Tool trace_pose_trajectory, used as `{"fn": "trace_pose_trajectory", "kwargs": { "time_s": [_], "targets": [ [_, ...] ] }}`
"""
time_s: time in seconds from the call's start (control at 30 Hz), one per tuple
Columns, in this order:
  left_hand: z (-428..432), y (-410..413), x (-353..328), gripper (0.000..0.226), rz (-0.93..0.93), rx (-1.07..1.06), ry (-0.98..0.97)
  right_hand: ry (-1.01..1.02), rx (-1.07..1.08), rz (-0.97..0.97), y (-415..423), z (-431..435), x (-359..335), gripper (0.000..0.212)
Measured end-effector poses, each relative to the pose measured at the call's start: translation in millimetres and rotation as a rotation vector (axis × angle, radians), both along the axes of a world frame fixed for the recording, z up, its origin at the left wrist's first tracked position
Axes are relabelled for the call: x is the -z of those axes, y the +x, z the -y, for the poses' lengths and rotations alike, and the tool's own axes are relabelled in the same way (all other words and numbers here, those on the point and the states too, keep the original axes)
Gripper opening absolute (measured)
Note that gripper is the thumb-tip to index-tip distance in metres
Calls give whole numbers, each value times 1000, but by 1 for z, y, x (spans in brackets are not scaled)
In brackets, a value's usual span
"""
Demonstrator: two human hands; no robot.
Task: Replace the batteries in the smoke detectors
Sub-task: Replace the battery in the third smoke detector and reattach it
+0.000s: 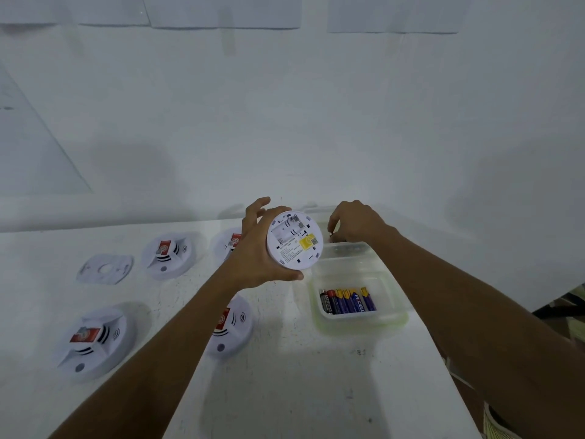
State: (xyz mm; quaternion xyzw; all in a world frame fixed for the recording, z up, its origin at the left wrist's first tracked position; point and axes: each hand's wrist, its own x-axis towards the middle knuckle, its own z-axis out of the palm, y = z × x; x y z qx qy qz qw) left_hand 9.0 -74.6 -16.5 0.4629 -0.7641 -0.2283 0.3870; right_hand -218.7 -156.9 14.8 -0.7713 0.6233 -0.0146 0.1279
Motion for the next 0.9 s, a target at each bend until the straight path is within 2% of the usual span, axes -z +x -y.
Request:
{"fn": "trace_pose_trajectory", "kwargs": {
  "time_s": [0.2,0.33,0.47,0.63,0.73,0.9],
  "targets": [
    [5,3,5,109,-11,9,29,31,27,96,-2,1,4,17],
    [6,1,6,109,-5,13,47,31,85,452,-9,-13,-8,19],
    [6,-2,6,108,-11,30,50,-78,100,816,-10,-43,-32,17],
    [1,-9,3,109,-9,30,48,-161,33,1052,2,-80,-45,18],
    [-4,-15,-1,107,-6,46,33,-184,46,1087,16,-92,-35,17],
    [-16,-20,-5,100,-34,80,-10,-319,74,959,26,-105,-13,19]
  ]
}}
